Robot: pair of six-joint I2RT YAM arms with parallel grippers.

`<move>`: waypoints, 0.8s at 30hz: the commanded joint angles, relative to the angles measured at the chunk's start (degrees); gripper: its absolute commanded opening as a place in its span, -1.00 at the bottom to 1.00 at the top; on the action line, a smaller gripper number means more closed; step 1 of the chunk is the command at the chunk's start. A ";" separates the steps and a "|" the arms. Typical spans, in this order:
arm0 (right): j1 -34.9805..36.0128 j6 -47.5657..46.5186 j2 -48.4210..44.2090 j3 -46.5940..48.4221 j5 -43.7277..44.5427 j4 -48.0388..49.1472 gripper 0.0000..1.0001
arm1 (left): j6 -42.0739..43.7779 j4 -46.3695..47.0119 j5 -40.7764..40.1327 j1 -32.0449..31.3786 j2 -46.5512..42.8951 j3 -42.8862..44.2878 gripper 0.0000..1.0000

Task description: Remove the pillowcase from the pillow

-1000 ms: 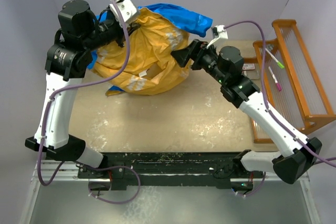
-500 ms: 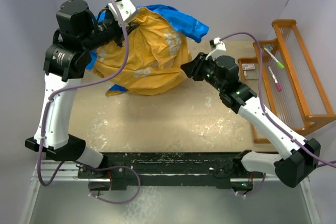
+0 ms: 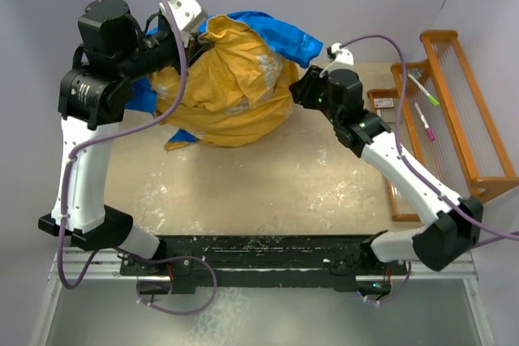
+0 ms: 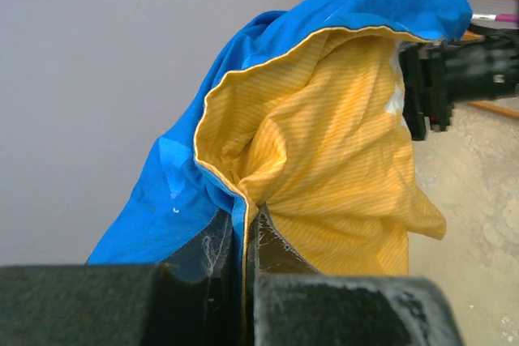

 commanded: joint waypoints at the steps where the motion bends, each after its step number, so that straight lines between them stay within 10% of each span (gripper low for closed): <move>1: 8.03 -5.23 -11.32 -0.39 13.50 2.19 -0.10 | -2.80 4.28 -1.31 0.57 -0.77 2.04 -1.00; 9: 20.66 -4.49 -24.97 -13.87 17.66 14.39 0.29 | -5.80 5.46 -2.26 0.54 2.87 5.21 -1.00; 24: 23.61 -11.16 -7.97 -5.58 8.56 15.80 0.54 | -6.20 4.86 -2.28 0.56 3.24 6.18 -1.00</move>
